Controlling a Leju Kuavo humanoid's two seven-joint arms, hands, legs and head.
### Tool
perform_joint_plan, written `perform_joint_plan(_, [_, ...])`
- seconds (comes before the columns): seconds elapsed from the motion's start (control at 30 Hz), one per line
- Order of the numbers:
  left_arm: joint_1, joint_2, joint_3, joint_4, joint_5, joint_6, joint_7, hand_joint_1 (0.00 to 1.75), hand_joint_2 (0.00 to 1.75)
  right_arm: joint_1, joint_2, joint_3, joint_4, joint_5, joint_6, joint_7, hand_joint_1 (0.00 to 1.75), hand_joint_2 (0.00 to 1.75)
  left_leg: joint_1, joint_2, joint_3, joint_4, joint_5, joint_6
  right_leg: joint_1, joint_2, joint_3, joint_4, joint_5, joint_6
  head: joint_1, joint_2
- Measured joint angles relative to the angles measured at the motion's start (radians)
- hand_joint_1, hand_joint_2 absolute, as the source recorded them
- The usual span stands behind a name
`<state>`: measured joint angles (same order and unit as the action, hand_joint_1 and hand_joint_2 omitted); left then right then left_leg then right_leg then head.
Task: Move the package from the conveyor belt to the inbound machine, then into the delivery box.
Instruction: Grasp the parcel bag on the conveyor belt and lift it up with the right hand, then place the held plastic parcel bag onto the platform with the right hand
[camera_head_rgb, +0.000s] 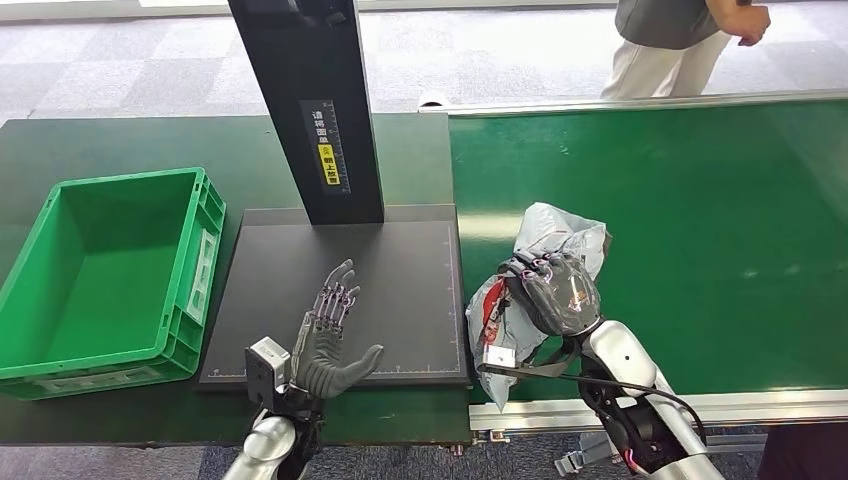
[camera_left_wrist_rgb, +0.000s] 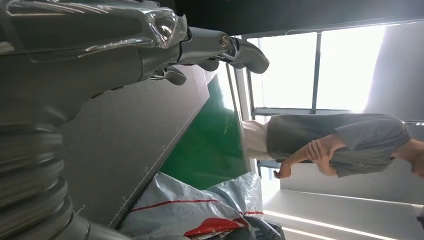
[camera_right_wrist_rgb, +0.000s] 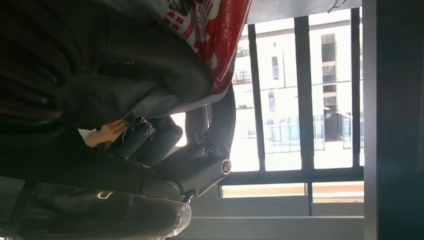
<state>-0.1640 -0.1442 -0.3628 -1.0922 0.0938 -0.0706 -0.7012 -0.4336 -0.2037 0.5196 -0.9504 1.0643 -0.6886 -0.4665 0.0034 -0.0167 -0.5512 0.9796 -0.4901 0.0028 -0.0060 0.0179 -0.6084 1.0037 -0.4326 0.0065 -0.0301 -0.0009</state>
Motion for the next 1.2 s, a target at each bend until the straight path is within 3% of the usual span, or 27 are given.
perform_joint_plan(0.17, [0.000,-0.002,0.001,-0.003,-0.007,0.000,0.001,0.00,1.75,0.012,0.001,-0.025,-0.030,-0.005,-0.001,0.001,1.75,1.75,0.000,0.000,0.000,0.000,0.000,0.000,0.000,0.000,0.000,0.000,0.000,0.000,0.000,0.000])
perform_joint_plan(0.3, [0.001,-0.007,0.018,-0.024,-0.026,0.011,0.008,0.00,1.75,0.010,0.002,-0.107,-0.108,-0.076,-0.001,-0.018,1.75,1.75,0.000,0.000,-0.001,0.000,0.000,0.000,0.000,0.000,0.000,0.000,0.000,0.000,0.000,0.000])
perform_joint_plan(0.53, [0.037,-0.027,0.099,-0.207,-0.066,0.223,0.000,0.00,1.75,-0.031,0.024,-0.259,-0.250,-0.157,-0.002,-0.066,1.75,1.75,0.000,0.000,0.000,0.000,0.000,0.000,0.000,0.000,0.000,0.000,0.000,0.000,0.000,0.000])
perform_joint_plan(0.83, [0.068,-0.043,0.149,-0.353,-0.059,0.262,0.000,0.00,1.75,-0.067,0.053,-0.320,-0.308,-0.174,-0.002,-0.086,1.75,1.75,0.000,0.000,0.000,0.000,0.000,0.000,0.000,0.000,0.001,0.000,0.000,0.000,0.000,0.000])
perform_joint_plan(1.03, [0.082,-0.056,0.200,-0.444,-0.052,0.328,0.000,0.00,1.75,-0.161,0.062,-0.371,-0.347,-0.253,-0.003,-0.059,1.75,1.75,0.000,0.000,0.000,0.000,0.000,0.000,0.000,0.000,0.000,0.000,0.001,0.000,0.000,0.000])
perform_joint_plan(1.2, [0.091,-0.067,0.212,-0.521,-0.065,0.426,0.000,0.00,1.75,-0.181,0.065,-0.404,-0.392,-0.272,0.000,-0.080,1.75,1.75,0.000,0.000,0.000,0.000,0.000,0.000,0.000,0.000,0.001,0.000,0.001,0.000,0.000,0.000])
